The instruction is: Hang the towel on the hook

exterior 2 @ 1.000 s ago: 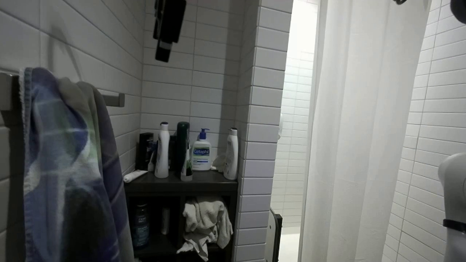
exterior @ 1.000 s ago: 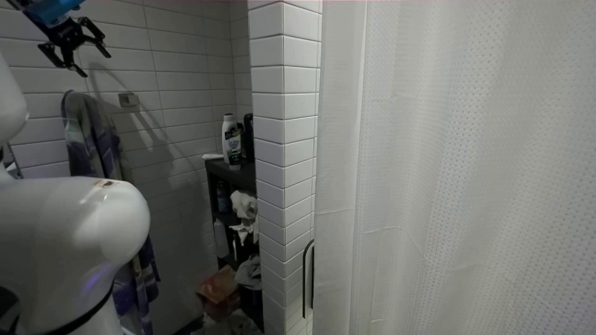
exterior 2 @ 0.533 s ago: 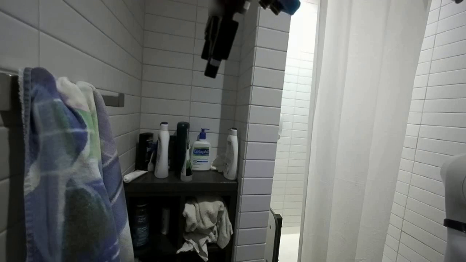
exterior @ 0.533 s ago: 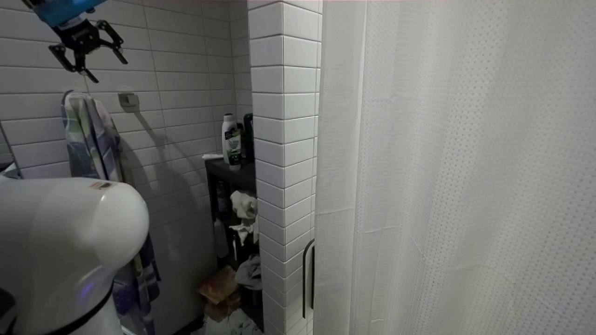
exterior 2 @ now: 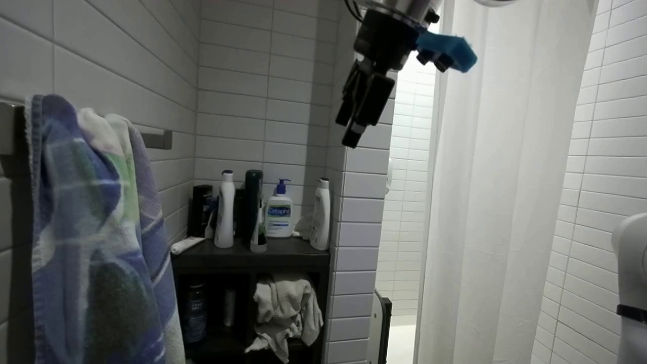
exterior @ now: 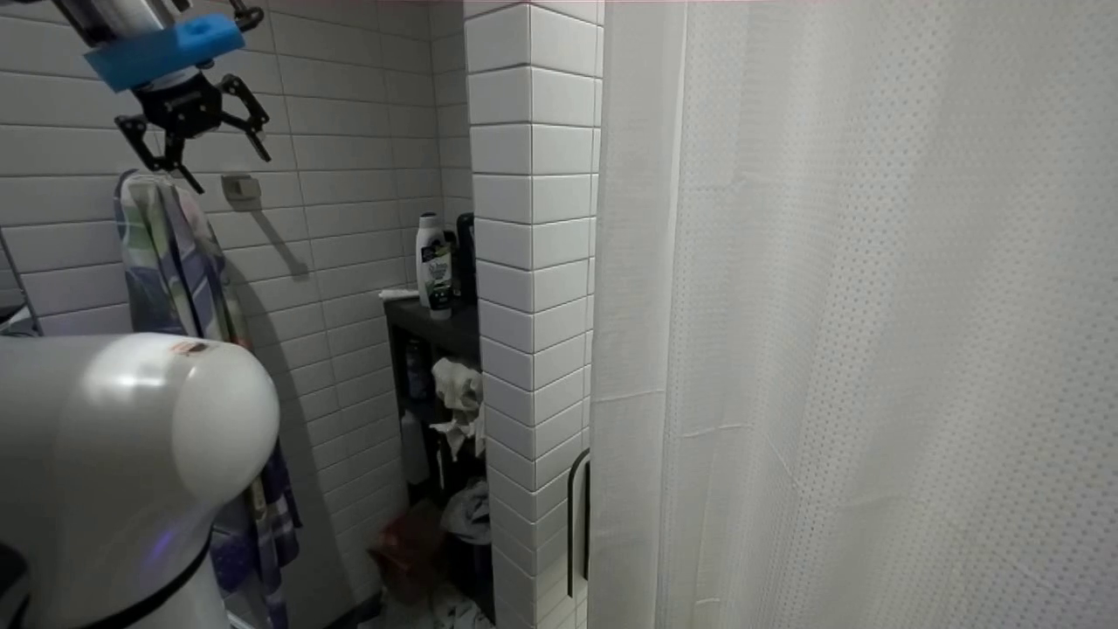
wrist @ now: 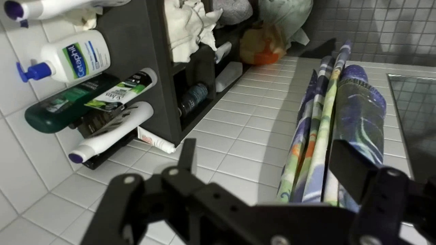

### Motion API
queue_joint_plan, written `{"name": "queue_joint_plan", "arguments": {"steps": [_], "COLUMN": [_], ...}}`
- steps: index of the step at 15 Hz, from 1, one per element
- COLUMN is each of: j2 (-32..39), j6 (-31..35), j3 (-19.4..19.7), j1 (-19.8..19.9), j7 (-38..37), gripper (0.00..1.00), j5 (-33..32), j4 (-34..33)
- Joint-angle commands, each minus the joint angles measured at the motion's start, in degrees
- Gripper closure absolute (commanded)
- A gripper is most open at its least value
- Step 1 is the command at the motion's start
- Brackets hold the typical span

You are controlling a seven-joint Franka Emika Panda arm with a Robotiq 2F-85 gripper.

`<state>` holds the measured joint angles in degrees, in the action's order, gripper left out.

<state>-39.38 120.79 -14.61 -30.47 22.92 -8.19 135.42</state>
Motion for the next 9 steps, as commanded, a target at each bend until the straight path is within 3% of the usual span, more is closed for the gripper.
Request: {"name": "queue_joint_plan", "arguments": {"steps": [1,6,7,9], "j2": [-7.77,-13.27,-9.68,-10.33], "j6": [3.23,5.76,4.18,4.21], "j3": [2.57,3.91,2.92,2.94], "j1": [-1.08,-1.76,-0.61,-0.68], "j7": [0.6,0.14,0.09,0.05], "gripper": [0.0,0.0,0.0,0.0], "j5": [3.85,6.67,5.44,5.45], "j4": [9.26,17.92,14.19,15.06]}}
